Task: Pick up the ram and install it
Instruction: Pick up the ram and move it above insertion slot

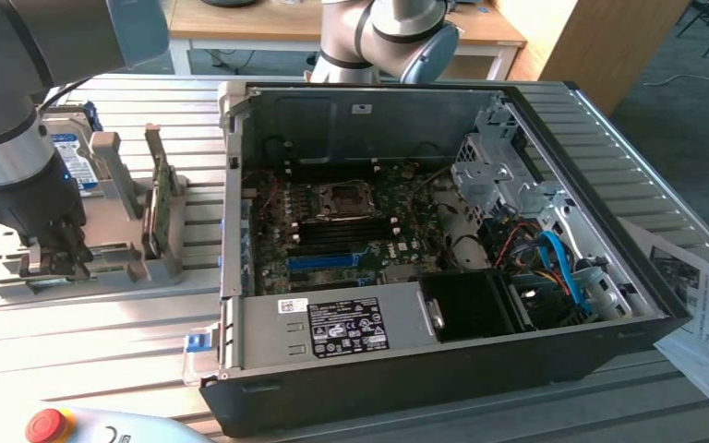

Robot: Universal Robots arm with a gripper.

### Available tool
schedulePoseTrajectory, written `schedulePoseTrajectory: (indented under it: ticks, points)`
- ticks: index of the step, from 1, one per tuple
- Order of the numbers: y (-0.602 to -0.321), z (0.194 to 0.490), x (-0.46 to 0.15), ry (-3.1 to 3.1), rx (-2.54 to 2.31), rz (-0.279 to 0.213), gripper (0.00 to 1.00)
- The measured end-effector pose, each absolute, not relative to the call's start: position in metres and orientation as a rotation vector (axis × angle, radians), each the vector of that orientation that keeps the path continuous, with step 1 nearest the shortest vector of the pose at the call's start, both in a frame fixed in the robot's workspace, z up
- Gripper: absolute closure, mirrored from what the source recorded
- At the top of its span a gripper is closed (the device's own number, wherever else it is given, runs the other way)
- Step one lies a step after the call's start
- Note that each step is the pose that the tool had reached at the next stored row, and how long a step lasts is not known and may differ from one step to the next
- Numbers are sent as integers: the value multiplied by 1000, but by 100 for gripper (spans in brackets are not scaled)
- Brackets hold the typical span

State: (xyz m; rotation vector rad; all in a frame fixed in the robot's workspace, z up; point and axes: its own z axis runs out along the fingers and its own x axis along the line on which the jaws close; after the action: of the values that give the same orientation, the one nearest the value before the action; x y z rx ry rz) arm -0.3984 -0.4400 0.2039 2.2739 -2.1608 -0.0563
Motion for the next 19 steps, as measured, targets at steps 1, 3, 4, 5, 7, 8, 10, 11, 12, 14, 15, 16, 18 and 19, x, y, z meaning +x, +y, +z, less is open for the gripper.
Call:
schedulePoseTrajectory:
  ticks: [1, 3, 4, 5, 7, 8, 10, 11, 12, 14, 15, 16, 18, 19]
  points:
    - [-440, 204, -398, -2161, 2274, -56, 69]
    - [-440, 204, -398, -2161, 2274, -56, 69]
    - [-440, 204, -398, -2161, 2274, -56, 69]
    - [-440, 204, -398, -2161, 2274, -56, 69]
    - [-440, 204, -398, -2161, 2274, -56, 69]
    - [-440, 204, -398, -2161, 2274, -56, 69]
    - [-440, 204, -398, -2161, 2274, -56, 71]
    - [-440, 204, -398, -2161, 2274, -56, 78]
    - [-440, 204, -398, -2161, 2274, -56, 78]
    - [-440, 204, -398, -2161, 2274, -56, 78]
    - [-440, 204, -398, -2161, 2274, -56, 78]
    - [-440, 203, -398, -2161, 2274, -56, 78]
    - [-440, 203, -399, -2161, 2274, -56, 78]
    - [-440, 203, -399, -2161, 2274, -56, 78]
